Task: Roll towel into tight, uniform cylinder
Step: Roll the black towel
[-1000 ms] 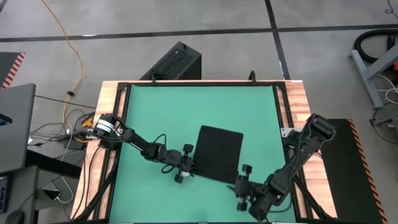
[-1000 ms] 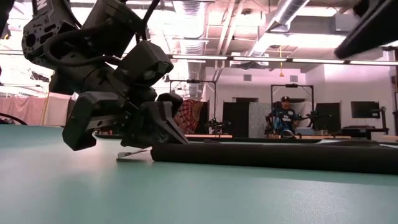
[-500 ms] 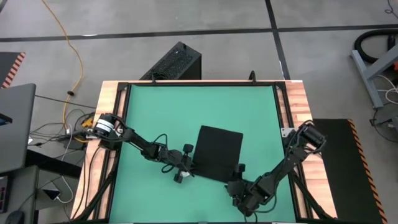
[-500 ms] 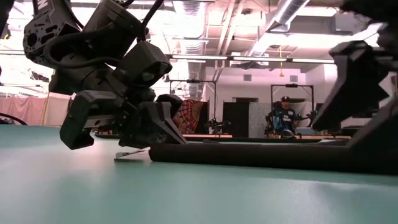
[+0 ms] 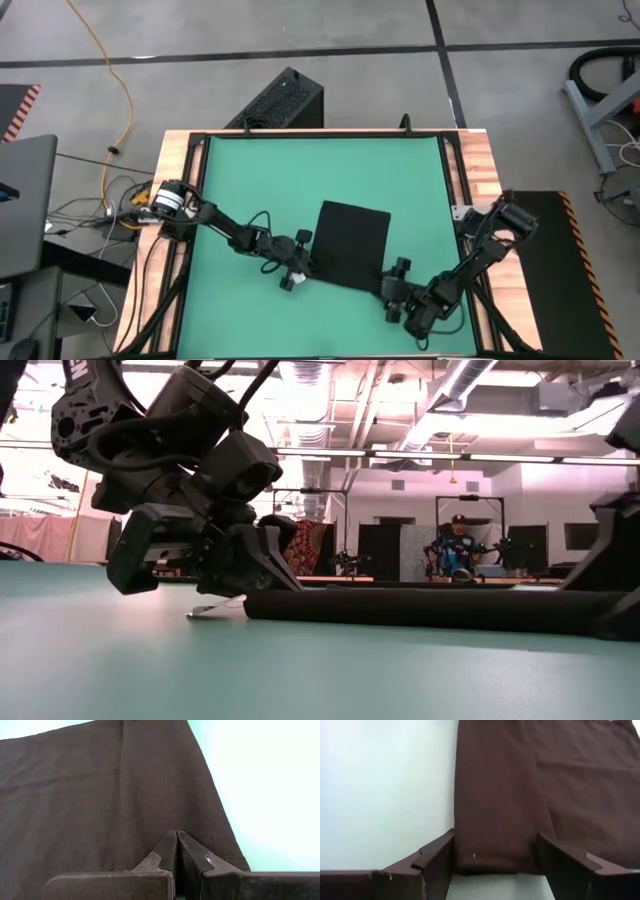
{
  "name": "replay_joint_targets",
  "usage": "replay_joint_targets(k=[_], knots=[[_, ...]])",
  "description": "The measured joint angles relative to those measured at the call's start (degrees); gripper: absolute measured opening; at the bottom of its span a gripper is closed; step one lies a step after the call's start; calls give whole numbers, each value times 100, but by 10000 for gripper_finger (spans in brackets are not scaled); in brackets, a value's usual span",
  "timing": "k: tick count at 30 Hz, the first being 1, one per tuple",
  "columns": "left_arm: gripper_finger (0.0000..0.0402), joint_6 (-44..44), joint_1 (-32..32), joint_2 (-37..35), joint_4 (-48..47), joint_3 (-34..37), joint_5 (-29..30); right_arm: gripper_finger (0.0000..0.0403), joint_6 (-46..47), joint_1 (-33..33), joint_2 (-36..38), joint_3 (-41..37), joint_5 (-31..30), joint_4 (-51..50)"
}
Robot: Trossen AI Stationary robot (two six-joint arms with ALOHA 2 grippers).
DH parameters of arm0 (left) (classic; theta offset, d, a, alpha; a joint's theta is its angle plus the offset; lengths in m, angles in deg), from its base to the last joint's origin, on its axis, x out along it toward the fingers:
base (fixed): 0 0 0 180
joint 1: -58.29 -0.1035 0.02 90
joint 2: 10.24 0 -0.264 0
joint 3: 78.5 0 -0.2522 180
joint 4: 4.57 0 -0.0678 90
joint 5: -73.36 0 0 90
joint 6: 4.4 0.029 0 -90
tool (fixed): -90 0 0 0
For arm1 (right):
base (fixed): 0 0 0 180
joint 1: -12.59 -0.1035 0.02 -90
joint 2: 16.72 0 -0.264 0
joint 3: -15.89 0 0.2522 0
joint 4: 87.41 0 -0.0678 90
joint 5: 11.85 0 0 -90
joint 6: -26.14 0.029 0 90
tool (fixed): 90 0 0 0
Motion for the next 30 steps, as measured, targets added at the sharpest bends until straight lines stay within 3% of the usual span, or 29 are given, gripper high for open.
replay_joint_targets(k=[4,10,22,30], knots=[[0,8,-73,2,4,1,-181,287,30,38,7,-379,-14,602],[0,0,-100,7,25,5,-307,250,-43,198,6,-390,153,670],[0,-202,-41,-217,-93,31,-410,23,93,427,-9,-355,114,640],[0,752,169,-960,109,23,-160,17,52,427,-20,-239,158,601]])
